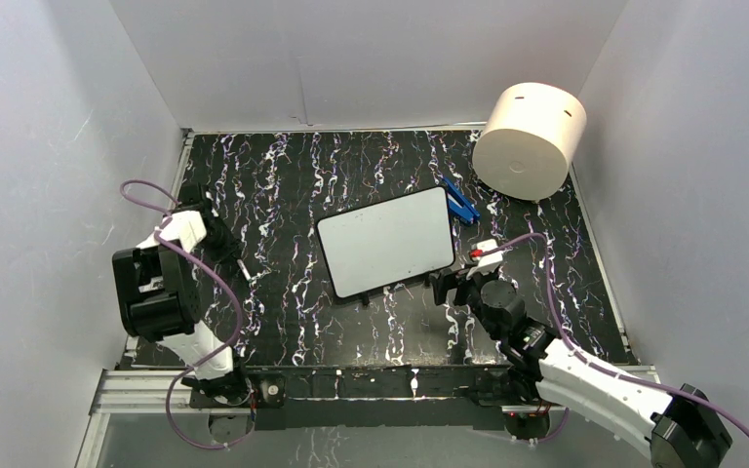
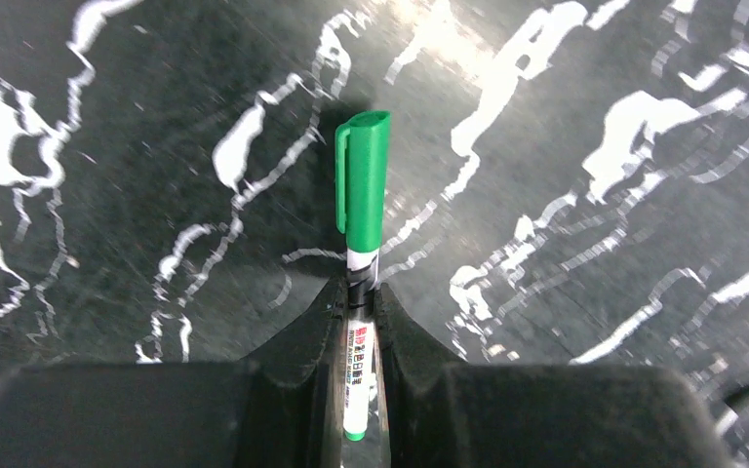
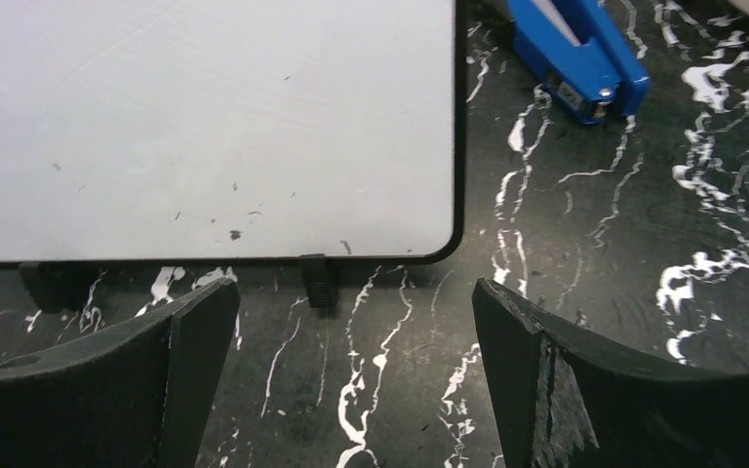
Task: Write a sentence on the whiteboard
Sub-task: Pick up the whiteboard marker at the center of the board.
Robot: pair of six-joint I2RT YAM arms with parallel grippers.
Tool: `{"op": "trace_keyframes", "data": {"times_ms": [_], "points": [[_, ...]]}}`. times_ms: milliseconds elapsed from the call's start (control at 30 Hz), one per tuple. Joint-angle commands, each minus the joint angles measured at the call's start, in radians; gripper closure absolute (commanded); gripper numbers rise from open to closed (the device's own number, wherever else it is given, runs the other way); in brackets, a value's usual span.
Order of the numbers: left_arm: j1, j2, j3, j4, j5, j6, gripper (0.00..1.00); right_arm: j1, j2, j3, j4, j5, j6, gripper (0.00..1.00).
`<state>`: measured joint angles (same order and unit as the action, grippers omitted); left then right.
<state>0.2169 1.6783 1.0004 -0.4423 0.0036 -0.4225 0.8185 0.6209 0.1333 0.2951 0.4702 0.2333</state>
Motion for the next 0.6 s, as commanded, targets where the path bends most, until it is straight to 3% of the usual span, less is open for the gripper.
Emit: {"op": "trace_keyframes", "data": {"times_ms": [0,267,567], "points": [[-0.001,-0.143,-0.032,0.016,0.158,-0.036,1.00,0.003,0.007,0.044,0.100,-0.101,0.009,0.01],[-0.002,-0.421,-0.048,0.079,0.367,-0.197,1.00,0.003,-0.043,0.128,0.023,-0.226,-0.023,0.01],[-0.021,-0.627,-0.027,0.130,0.512,-0.365,1.00,0.004,-0.104,0.184,0.067,-0.282,-0.042,0.01]]}}
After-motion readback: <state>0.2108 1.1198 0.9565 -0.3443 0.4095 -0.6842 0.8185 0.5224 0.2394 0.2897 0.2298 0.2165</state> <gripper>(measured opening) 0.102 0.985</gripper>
